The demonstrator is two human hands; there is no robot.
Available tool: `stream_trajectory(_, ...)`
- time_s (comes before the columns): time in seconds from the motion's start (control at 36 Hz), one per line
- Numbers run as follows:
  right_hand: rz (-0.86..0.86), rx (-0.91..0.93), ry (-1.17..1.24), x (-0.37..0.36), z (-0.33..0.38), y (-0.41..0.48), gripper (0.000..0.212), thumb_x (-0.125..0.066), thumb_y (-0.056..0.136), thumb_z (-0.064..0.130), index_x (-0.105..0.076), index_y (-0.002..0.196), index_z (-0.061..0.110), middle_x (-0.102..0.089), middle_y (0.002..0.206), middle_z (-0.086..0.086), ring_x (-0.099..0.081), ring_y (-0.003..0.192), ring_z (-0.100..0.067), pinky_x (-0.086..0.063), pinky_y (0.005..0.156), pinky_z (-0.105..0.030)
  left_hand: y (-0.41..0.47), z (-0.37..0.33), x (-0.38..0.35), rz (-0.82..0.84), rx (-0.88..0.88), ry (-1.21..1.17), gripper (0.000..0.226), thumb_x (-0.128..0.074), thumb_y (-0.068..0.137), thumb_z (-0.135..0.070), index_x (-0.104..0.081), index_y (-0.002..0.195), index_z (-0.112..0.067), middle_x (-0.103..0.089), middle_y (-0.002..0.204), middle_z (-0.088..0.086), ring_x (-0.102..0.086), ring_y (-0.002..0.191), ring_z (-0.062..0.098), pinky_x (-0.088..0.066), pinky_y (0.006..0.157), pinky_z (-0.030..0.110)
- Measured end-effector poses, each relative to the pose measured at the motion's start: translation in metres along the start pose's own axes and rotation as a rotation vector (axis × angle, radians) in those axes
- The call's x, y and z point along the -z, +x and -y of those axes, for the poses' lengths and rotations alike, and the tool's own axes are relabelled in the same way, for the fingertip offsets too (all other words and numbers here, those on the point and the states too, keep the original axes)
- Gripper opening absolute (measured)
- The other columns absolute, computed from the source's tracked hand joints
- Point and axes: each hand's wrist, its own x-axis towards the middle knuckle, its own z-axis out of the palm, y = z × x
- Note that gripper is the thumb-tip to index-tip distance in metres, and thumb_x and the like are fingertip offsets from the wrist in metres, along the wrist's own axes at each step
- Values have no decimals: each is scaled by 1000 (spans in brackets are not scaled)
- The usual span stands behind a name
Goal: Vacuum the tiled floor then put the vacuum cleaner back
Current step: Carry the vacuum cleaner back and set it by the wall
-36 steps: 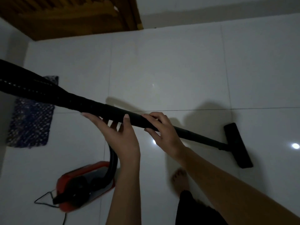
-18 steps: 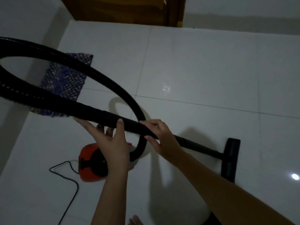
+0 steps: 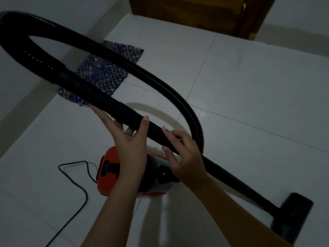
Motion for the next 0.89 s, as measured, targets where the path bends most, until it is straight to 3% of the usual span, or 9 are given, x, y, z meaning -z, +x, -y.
stream_trajectory(0.06,-4,0,12,-9,-4,-3,46,-58,91,15,-51,136,9,-60,109,-10,-59,97,-22,-50,75,-44,5,16,4,-3,-32,-17,103,-66,85,-6,9,145,-44,-38,145,13,-59,114,15,-52,96,28)
stream_trajectory(0.17,-4,0,-27,-22,-13,-4,47,-55,93,22,-48,139,16,-59,111,-5,-57,100,-19,-50,78,-43,20,44,5,-21,-77,-66,102,-64,85,1,5,148,-39,-50,131,7,-60,94,4,-55,88,26)
stream_trajectory(0.31,-97,38,-114,-32,-31,5,44,-53,93,28,-53,136,18,-63,108,-2,-60,96,-16,-51,75,-33,43,70,-5,-17,-182,-97,101,-67,83,-2,1,148,-36,-33,147,-12,-46,126,2,-48,101,46)
stream_trajectory(0.36,-134,47,-130,-34,-35,8,43,-52,93,29,-54,135,19,-63,106,-1,-61,93,-15,-50,73,-29,50,78,-6,29,-208,-125,103,-72,80,-6,-2,148,-39,-32,152,3,-41,134,22,-48,100,50)
stream_trajectory(0.44,-180,56,-147,-40,-40,7,44,-51,92,31,-54,135,23,-63,104,2,-60,90,-13,-47,73,-26,55,85,-3,93,-214,-172,103,-73,76,-10,-5,145,-46,-34,150,14,-45,131,32,-49,98,51)
stream_trajectory(0.56,-195,67,-148,-43,-45,4,44,-50,92,32,-54,135,24,-64,105,3,-61,88,-12,-46,72,-25,51,88,-2,125,-225,-189,103,-73,75,-10,-8,146,-46,-42,145,13,-54,122,32,-53,93,47)
stream_trajectory(0.69,-61,65,36,-31,-45,-4,43,-46,95,36,-51,137,27,-61,113,9,-58,101,-8,-51,80,-25,40,87,6,114,-203,-232,106,-74,73,-11,-6,144,-49,-46,141,13,-53,123,32,-54,91,44)
stream_trajectory(0.78,28,5,262,-17,-44,4,39,-50,95,28,-55,134,25,-60,116,10,-56,108,1,-47,90,-15,36,85,9,107,-201,-240,107,-74,75,-7,-4,144,-50,-48,139,13,-54,123,30,-56,89,38)
stream_trajectory(0.89,-59,-40,253,-2,-58,30,34,-56,93,10,-63,125,18,-64,110,4,-61,103,-9,-49,92,-24,32,82,14,114,-196,-246,104,-72,76,-7,-6,143,-52,-47,141,9,-51,125,32,-52,95,48)
